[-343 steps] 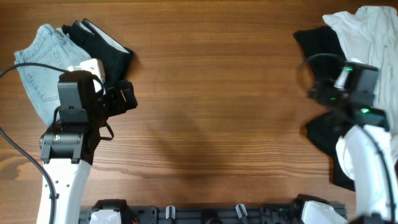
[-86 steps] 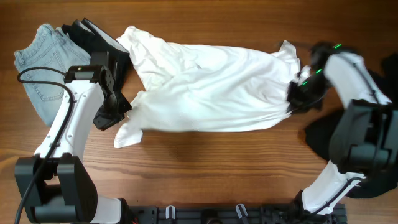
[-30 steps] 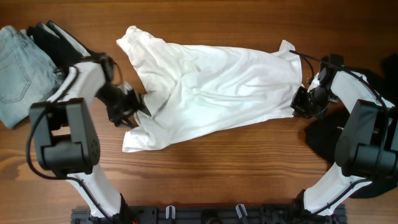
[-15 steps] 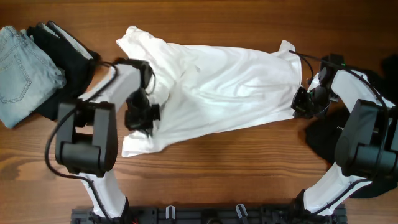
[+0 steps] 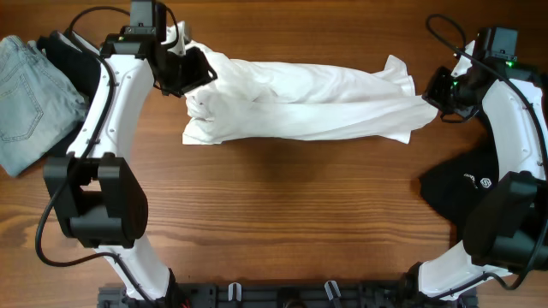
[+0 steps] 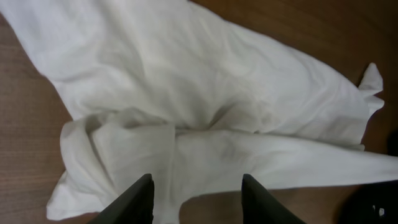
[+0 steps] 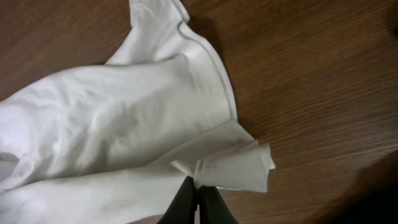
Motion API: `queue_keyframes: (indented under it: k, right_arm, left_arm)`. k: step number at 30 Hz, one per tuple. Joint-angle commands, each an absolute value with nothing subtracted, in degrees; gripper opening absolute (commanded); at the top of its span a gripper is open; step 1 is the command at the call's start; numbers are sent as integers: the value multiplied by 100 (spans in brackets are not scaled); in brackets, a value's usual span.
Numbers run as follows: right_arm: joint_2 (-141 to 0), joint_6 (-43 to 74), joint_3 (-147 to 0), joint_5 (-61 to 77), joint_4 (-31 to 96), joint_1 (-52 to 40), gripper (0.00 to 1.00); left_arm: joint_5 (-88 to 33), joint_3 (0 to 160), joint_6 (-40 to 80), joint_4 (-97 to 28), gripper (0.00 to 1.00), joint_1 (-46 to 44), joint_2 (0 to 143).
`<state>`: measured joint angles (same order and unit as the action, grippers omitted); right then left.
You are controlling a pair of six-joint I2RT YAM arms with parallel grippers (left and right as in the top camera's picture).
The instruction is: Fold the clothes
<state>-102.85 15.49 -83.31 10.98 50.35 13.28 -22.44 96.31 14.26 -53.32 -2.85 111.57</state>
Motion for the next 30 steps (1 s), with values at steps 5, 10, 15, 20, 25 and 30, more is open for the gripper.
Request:
queue_keyframes:
  k: [5,10,15,20,25,30]
  right_arm:
    - [-10180,2676,-8414,-908,5476,1546,4]
    - [-10180,2550,-8414,-875,5555,1562,4]
    - [-10180,2547,-8409,-729,5586,1562,4]
    - [-10180,2536,-8409,-733,5616,1562,4]
    - [-10180,2528,-8409,-753,5618,1562,4]
    - [-10180,2399,-8409,-753,5706,1562,4]
  left_arm:
    - [-779,9240,1413,-7175,54,-493,11295]
    - [-751,8064,1367,-5951,71,-790,11295]
    - [-650,7579,1372,-4169,73,-1146,11295]
    - [-1365,7732,1365,-5422,4,-1297,11150]
    - [-3039,8012,934,-8246,16,-1450,10606]
    - [-1728,8005,1216,-7843,74,-1503,10606]
